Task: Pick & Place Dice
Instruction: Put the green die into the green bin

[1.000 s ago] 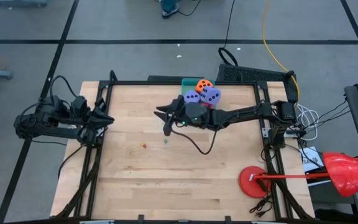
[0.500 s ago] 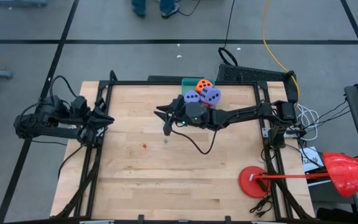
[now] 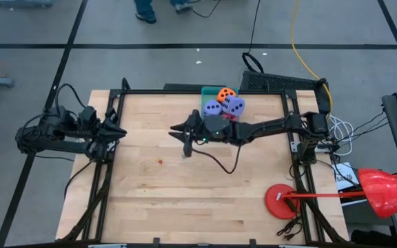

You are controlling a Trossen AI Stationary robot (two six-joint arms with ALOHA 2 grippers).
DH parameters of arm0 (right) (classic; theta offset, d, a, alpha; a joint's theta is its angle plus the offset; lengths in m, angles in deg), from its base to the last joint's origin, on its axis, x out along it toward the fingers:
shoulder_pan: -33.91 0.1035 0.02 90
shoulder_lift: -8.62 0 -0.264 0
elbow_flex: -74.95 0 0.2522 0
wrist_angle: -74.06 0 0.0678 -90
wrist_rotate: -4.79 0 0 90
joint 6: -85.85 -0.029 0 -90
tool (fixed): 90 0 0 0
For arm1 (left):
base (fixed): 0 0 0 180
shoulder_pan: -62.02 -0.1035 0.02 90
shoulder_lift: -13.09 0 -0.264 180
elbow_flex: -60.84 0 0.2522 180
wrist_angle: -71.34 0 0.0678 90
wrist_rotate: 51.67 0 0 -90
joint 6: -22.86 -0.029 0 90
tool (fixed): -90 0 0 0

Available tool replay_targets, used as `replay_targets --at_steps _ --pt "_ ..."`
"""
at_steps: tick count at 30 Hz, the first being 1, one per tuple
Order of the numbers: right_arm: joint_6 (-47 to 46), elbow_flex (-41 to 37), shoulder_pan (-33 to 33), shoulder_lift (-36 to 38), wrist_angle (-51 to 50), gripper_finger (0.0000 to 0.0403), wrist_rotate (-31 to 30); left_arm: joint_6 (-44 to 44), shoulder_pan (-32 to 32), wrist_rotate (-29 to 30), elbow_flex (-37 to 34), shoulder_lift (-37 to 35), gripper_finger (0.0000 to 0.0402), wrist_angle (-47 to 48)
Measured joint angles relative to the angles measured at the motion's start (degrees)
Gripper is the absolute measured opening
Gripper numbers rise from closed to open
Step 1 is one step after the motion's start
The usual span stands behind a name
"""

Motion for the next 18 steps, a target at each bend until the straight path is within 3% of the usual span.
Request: replay_targets --at_steps 11,18 --pt "8.76 -8.15 5.06 8.24 0.38 0.01 0.39 -0.01 -0.01 0.0 0.0 -0.01 0.0047 0.0" --pt "13.49 -15.86 11.33 14.32 -0.43 0.01 -4.42 0.0 -0.01 0.0 0.0 -0.02 0.0047 0.02"
